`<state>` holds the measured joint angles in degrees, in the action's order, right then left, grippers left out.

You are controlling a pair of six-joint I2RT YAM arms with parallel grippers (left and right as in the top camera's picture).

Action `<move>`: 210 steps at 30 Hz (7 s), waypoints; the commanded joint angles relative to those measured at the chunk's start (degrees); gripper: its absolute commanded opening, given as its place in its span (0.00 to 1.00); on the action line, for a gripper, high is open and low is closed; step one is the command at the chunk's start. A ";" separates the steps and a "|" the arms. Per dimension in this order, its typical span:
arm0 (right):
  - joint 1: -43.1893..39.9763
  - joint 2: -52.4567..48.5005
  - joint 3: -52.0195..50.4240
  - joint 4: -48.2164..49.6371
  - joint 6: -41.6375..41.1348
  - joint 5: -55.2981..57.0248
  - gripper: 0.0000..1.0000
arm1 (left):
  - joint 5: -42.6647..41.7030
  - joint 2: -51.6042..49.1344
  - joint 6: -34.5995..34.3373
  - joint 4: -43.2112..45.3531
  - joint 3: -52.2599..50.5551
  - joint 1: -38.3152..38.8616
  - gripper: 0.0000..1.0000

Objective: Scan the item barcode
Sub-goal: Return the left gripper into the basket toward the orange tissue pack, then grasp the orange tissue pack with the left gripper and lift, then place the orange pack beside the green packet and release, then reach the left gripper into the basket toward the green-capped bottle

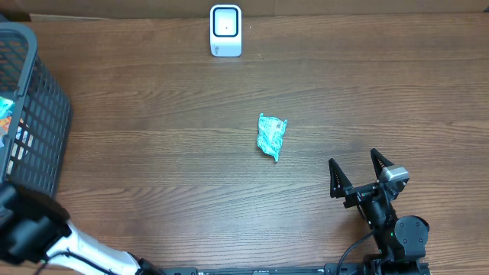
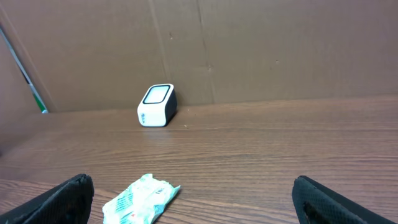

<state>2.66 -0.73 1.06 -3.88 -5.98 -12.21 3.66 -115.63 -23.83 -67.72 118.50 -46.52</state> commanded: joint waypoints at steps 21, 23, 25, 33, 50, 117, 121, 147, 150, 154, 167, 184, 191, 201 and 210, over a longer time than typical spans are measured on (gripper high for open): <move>-0.11 0.55 -0.59 0.39 0.04 -0.09 1.00 | 1.97 -18.71 7.96 7.67 -1.16 5.31 0.75; -0.11 0.55 -0.59 0.39 0.04 -0.09 1.00 | 2.56 -18.71 7.96 7.48 -1.16 5.31 0.75; -0.11 0.55 -0.59 0.39 0.04 -0.09 1.00 | 2.54 -18.71 7.96 6.86 -1.16 5.25 0.74; -0.11 0.55 -0.59 0.39 0.07 -0.09 1.00 | 2.45 -18.88 7.93 8.44 -2.82 5.35 0.68; -0.11 0.55 -0.59 0.39 0.07 -0.09 1.00 | 1.86 -18.95 7.96 14.97 -5.57 5.42 0.06; -0.11 0.55 -0.59 0.39 0.04 -0.09 1.00 | -19.30 16.17 -4.87 31.28 -50.75 71.41 0.06; -0.11 0.55 -0.59 0.39 0.07 -0.09 1.00 | -19.08 16.17 -5.57 33.09 -50.75 71.95 0.22; -0.11 0.55 -0.59 0.39 0.04 -0.09 1.00 | -18.05 17.22 9.60 -5.84 6.67 43.17 0.63; -0.11 0.55 -0.59 0.39 0.04 -0.09 1.00 | -18.05 17.22 9.70 -9.60 13.73 34.25 0.63; -0.11 0.55 -0.59 0.39 0.04 -0.09 1.00 | -18.05 17.22 9.70 -12.13 16.35 21.40 0.64; -0.11 0.55 -0.59 0.39 0.04 -0.09 1.00 | -12.00 15.54 2.78 -10.21 -0.42 -2.89 0.70; -0.11 0.55 -0.59 0.39 0.04 -0.09 1.00 | -0.46 11.52 0.85 3.50 -23.21 -9.44 1.00; -0.11 0.55 -0.59 0.39 0.04 -0.09 1.00 | 4.35 8.00 1.05 2.03 -23.21 -9.44 1.00; -0.11 0.55 -0.59 0.39 0.04 -0.09 1.00 | 8.68 5.92 -0.68 1.16 -23.23 -9.53 1.00; -0.11 0.55 -0.59 0.39 0.04 -0.09 1.00 | 10.47 0.26 -0.61 0.33 -23.26 -9.40 1.00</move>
<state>2.68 -0.73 1.06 -3.86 -5.98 -12.21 11.20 -112.90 -23.88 -67.11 95.68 -55.35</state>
